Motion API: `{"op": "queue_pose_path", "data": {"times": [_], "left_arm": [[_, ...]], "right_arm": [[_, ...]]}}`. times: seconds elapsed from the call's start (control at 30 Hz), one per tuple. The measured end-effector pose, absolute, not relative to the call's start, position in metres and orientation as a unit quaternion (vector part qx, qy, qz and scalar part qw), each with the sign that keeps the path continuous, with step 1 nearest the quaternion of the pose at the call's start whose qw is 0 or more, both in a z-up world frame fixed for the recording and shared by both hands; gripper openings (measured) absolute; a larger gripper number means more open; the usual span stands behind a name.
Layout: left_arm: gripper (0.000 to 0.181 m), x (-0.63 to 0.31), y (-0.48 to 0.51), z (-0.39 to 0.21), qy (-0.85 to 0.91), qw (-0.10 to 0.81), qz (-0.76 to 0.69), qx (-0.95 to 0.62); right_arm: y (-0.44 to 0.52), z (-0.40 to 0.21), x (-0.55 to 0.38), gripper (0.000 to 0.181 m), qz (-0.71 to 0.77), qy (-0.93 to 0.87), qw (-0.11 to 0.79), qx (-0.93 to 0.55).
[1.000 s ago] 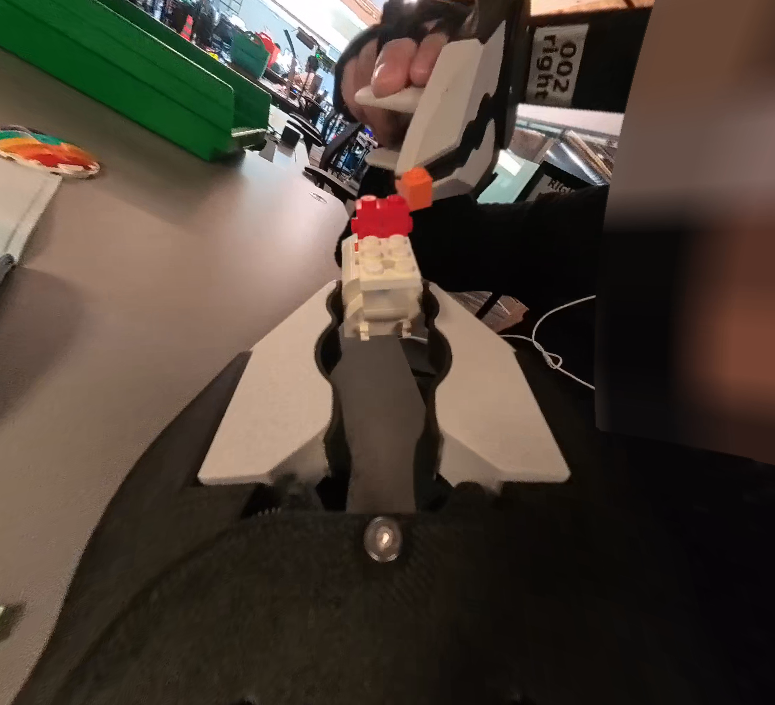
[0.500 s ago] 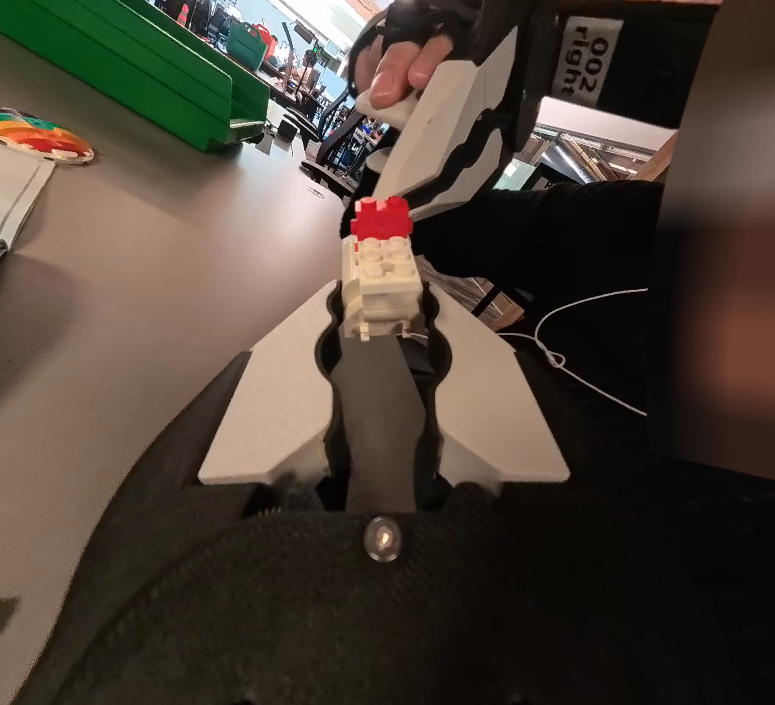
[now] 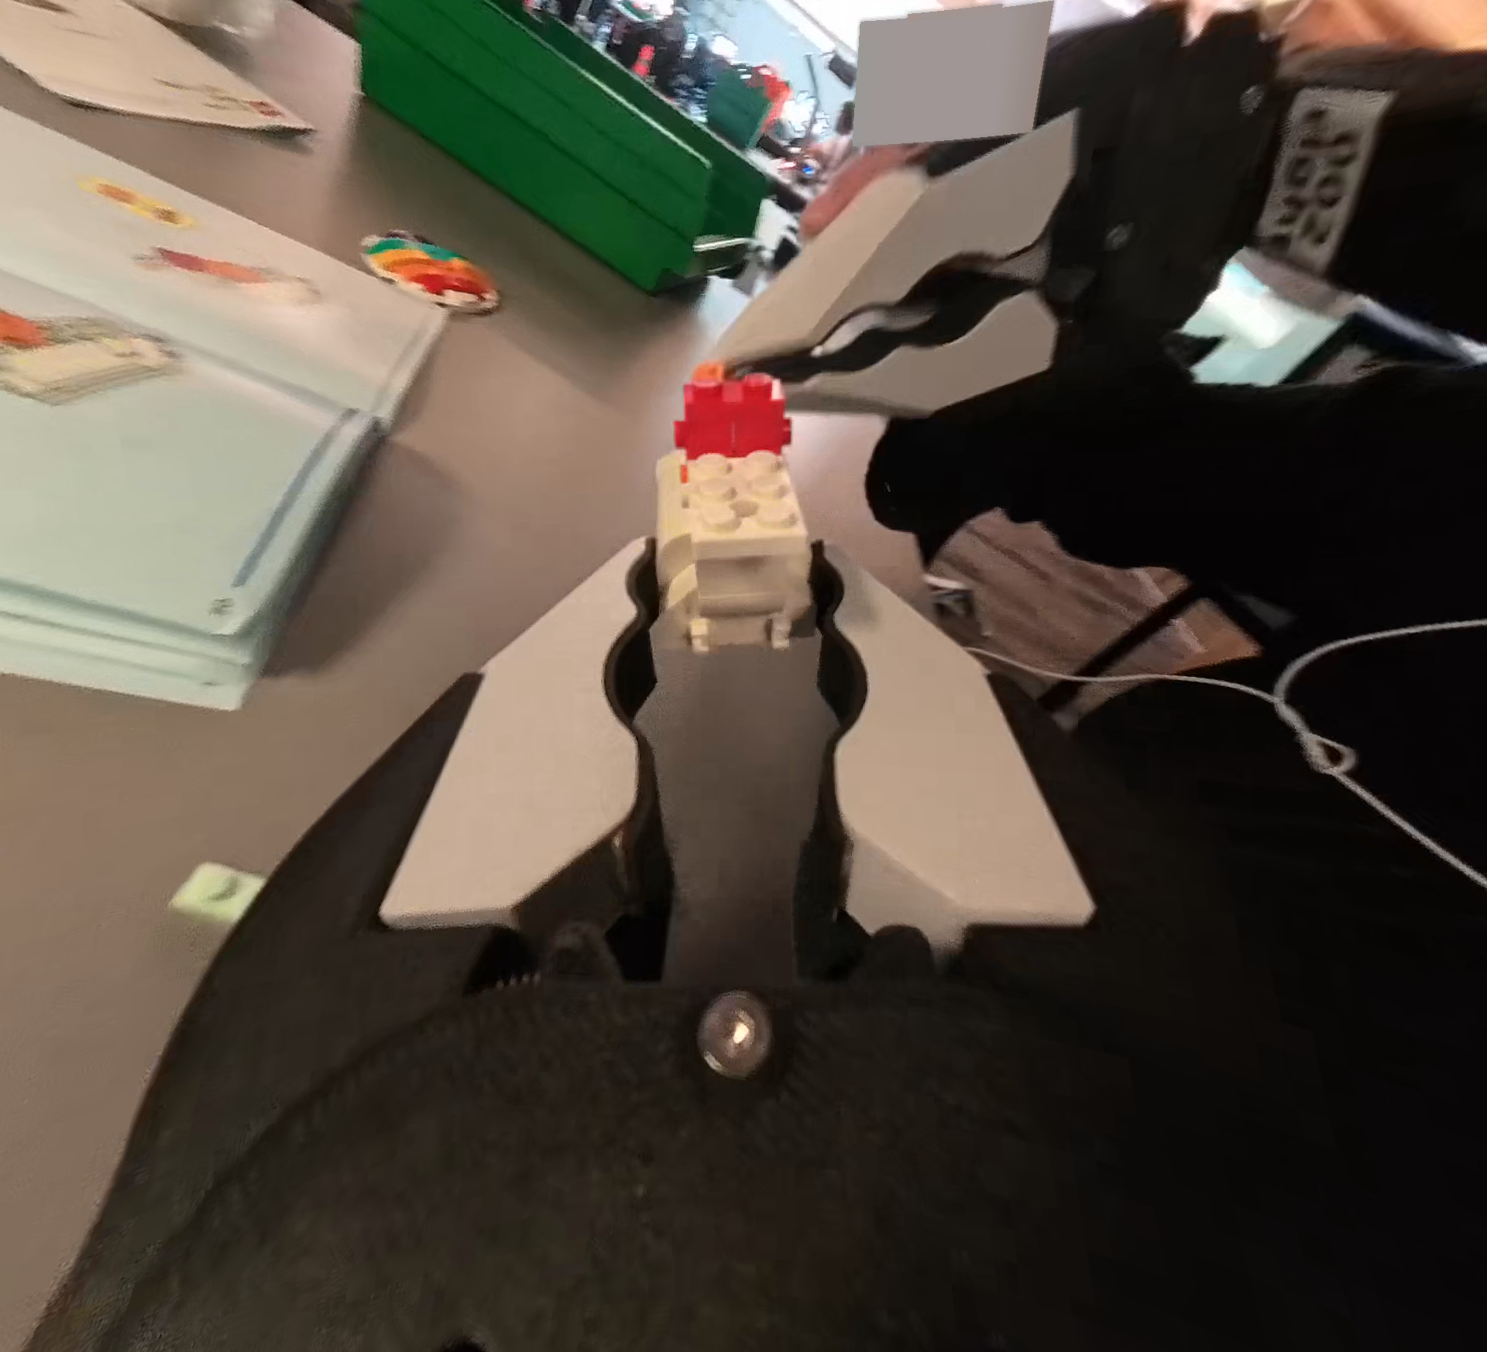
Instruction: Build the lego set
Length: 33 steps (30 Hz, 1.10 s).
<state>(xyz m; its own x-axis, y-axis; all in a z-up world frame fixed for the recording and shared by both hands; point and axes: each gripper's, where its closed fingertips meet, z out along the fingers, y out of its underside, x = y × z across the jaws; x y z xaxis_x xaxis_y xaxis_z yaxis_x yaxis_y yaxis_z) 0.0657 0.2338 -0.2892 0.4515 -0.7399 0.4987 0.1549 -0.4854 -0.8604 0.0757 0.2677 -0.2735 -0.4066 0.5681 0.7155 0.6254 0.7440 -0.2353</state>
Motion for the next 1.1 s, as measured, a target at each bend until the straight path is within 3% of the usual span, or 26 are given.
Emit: {"op": "queue_pose_path", "data": {"times": [0.2,0.47,0.67,0.83,0.97,1.1], "left_arm": [[0.036,0.058,0.238,-0.285,0.216,0.501,-0.435,-0.717],[0.036,0.062,0.236,-0.289,0.229,0.497,-0.427,-0.720],[0.036,0.061,0.237,-0.288,0.228,0.498,-0.428,-0.719],[0.036,0.065,0.235,-0.290,0.235,0.492,-0.431,-0.719],[0.036,0.068,0.232,-0.290,0.245,0.491,-0.434,-0.715],[0.036,0.070,0.230,-0.289,0.253,0.490,-0.434,-0.712]], "right_arm": [[0.288,-0.347,0.103,0.001,-0.146,-0.851,0.420,-0.280],[0.293,-0.365,0.119,0.002,-0.265,-0.878,0.384,-0.109],[0.298,-0.364,0.131,0.005,-0.267,-0.889,0.356,-0.106],[0.296,-0.356,0.146,0.032,-0.141,-0.908,0.314,-0.239],[0.278,-0.341,0.126,0.030,0.153,-0.829,0.268,-0.466],[0.289,-0.347,0.123,0.023,0.233,-0.785,0.220,-0.531]]}}
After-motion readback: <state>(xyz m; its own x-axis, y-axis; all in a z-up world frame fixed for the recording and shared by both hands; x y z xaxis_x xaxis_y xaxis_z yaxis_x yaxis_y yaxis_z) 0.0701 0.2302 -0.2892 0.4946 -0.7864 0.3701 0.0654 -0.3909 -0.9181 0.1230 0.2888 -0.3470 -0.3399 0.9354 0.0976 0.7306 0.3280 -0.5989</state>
